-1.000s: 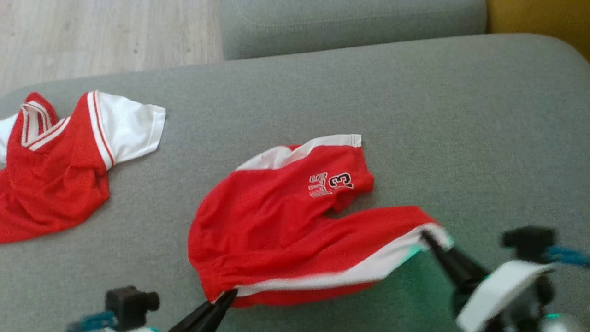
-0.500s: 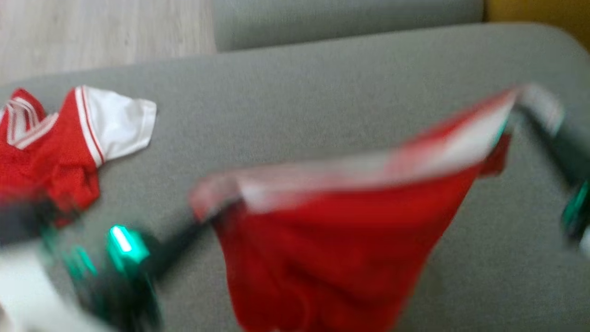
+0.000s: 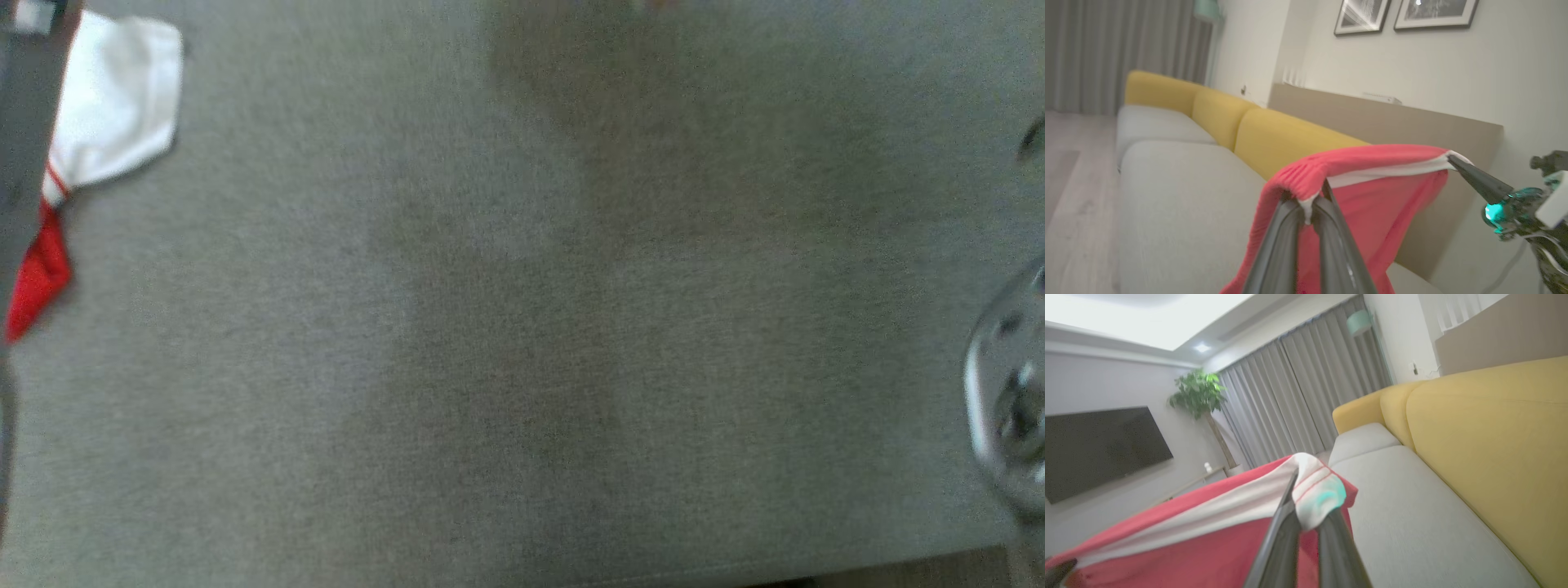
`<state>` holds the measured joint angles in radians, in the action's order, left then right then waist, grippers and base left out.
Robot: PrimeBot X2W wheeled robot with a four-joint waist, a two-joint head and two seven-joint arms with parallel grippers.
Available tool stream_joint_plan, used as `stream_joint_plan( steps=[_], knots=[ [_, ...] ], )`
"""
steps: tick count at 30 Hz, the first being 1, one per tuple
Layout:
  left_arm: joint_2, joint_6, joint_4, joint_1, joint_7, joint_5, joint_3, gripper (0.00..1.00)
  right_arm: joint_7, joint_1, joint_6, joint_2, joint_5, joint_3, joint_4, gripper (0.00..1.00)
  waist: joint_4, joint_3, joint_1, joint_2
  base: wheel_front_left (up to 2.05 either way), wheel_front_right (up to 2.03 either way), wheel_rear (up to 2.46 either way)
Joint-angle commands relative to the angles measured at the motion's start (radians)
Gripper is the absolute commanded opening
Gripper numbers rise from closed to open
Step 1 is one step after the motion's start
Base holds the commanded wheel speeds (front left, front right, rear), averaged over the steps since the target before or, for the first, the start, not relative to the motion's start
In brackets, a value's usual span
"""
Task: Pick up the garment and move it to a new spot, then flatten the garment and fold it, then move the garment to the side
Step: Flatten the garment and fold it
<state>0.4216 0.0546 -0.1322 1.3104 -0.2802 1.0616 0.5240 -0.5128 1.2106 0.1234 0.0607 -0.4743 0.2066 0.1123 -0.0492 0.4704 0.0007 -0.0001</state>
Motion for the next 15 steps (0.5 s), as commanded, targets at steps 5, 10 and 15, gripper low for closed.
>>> stream_joint_plan(
  steps=[5,10,15],
  knots=[
    [-0.041,0.047,-0.227,0.151,0.21,-0.178,0.023,0.0,0.19,0.171,0.007,-0.01,-0.021,0.0,0.173,0.0,-0.018,0.15,-0.0007,0.0001,0.0,0.0,0.0],
    [-0.068,0.074,-0.351,0.061,0.359,-0.211,0.131,0.0,0.313,0.025,0.007,-0.01,-0.023,-0.025,0.294,0.0,-0.034,0.132,-0.0007,0.0001,0.0,0.0,0.0],
    [-0.01,0.076,-0.255,-0.177,0.455,-0.165,0.32,0.0,0.357,-0.296,0.007,-0.01,0.044,-0.095,0.24,0.0,-0.041,0.073,-0.0007,0.0001,0.0,0.0,0.0]
  ],
)
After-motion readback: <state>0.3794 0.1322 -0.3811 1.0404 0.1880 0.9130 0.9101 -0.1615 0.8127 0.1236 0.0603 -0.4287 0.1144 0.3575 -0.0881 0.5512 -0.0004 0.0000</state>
